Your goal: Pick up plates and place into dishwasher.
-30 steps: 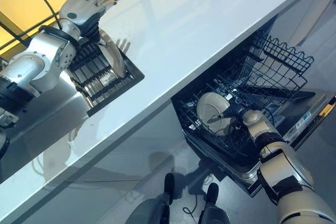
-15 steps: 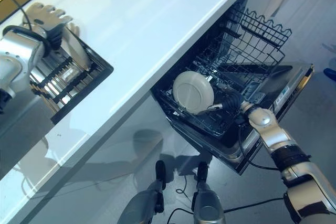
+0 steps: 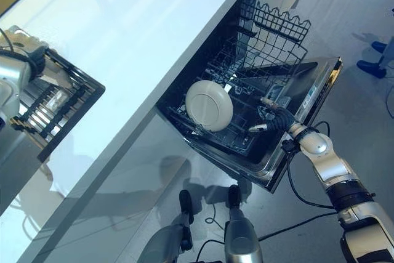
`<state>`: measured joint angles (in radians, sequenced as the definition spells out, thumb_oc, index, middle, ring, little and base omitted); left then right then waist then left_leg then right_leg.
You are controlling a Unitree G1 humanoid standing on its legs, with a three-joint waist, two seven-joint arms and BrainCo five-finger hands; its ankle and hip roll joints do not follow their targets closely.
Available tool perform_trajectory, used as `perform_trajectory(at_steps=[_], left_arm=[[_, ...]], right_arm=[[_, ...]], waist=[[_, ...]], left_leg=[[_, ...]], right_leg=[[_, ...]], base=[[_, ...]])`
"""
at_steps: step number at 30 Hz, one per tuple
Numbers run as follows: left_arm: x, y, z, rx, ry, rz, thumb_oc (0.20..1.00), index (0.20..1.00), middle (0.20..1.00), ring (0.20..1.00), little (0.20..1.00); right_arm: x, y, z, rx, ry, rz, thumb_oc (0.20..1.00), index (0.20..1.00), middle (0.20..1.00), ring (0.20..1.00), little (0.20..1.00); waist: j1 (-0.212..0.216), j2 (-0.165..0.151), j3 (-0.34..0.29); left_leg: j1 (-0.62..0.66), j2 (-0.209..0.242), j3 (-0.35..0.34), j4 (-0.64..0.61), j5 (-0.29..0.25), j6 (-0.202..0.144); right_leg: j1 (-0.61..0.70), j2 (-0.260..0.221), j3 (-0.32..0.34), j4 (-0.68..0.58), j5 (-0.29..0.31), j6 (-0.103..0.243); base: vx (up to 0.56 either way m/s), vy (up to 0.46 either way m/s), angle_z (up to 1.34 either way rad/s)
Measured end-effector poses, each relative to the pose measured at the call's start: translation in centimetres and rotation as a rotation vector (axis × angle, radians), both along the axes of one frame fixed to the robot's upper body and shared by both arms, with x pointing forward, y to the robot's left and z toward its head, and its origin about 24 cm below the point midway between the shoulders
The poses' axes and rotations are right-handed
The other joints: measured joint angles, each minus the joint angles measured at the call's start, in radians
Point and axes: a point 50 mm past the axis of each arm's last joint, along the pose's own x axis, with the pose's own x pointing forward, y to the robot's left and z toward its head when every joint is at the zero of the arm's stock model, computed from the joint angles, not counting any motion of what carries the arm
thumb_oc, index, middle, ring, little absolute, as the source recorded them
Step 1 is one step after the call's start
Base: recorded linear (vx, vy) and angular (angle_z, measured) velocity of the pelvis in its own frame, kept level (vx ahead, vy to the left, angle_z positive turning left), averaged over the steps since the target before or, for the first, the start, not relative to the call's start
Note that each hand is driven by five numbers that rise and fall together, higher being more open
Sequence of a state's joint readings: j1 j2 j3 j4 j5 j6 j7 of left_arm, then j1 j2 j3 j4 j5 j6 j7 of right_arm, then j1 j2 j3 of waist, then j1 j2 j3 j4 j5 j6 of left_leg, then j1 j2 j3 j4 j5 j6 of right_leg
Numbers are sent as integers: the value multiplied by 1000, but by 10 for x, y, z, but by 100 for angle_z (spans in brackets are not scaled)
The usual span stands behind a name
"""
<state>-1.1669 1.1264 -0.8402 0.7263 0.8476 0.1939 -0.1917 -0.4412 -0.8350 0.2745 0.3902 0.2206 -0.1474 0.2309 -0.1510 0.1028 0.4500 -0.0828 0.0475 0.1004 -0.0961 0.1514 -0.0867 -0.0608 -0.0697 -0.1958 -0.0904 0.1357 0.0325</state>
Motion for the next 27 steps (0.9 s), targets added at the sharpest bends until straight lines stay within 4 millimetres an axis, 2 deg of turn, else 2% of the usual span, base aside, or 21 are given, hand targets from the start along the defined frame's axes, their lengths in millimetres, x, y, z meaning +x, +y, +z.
perform_trajectory(at_steps=[6, 9, 11, 15, 19, 23, 26, 27], left_arm=[[-6, 7, -11, 22, -52, -82, 200, 200, 200, 200, 200], [-10, 12, -13, -49, -106, -100, 200, 200, 200, 200, 200], [-10, 8, -16, -91, -135, -140, 200, 200, 200, 200, 200], [-10, -9, -10, -115, -218, -267, 200, 200, 200, 200, 200], [-18, -36, 0, -175, -338, -454, 200, 200, 200, 200, 200], [-23, -63, -2, -199, -376, -615, 200, 200, 200, 200, 200], [-24, -80, -10, -353, -429, -706, 200, 200, 200, 200, 200], [-23, -85, -17, -453, -455, -731, 200, 200, 200, 200, 200]], right_arm=[[-4, 0, 0, 11, -20, 17, 1000, 1000, 1000, 1000, 1000], [-7, 15, 15, 18, -100, 98, 1000, 1000, 1000, 1000, 1000], [-10, 28, 30, 24, -174, 162, 1000, 1000, 1000, 1000, 1000], [-17, 47, 46, 42, -273, 253, 1000, 1000, 1000, 1000, 1000], [-19, 63, 52, 96, -344, 291, 1000, 1000, 1000, 1000, 1000], [-21, 78, 58, 119, -422, 304, 1000, 1000, 1000, 1000, 1000], [-17, 91, 65, 168, -472, 302, 1000, 1000, 1000, 1000, 1000], [-16, 96, 65, 200, -482, 299, 1000, 1000, 1000, 1000, 1000]], waist=[[1, 0, 0], [9, 0, 0], [19, -1, 0], [47, -3, -1], [77, -22, -18], [108, -42, -99], [122, -51, -163], [125, -54, -192]], left_leg=[[4, 0, 1, 0, 0, 0], [15, 0, -2, 0, 0, 0], [31, -1, -4, 0, -1, 0], [51, 1, -23, 0, 1, 2], [77, 2, -47, 0, -2, 4], [90, 1, -53, 0, -6, 12], [119, -3, -64, -1, -13, 26], [128, -4, -70, -1, -15, 29]], right_leg=[[4, 0, 0, 0, 3, -4], [17, 2, -3, 0, 3, -4], [33, 0, -4, 0, 2, -3], [62, 1, -18, 0, -1, -1], [98, 2, -33, 0, -9, -4], [118, 1, -40, 0, -14, -6], [153, -2, -51, 0, -25, -1], [164, -2, -54, -1, -30, 0]], base=[[0, -13, 0], [5, -82, 4], [14, -96, 2], [19, -117, 10], [35, -112, 15], [26, -108, 9], [38, -102, 11], [43, -80, 16]])
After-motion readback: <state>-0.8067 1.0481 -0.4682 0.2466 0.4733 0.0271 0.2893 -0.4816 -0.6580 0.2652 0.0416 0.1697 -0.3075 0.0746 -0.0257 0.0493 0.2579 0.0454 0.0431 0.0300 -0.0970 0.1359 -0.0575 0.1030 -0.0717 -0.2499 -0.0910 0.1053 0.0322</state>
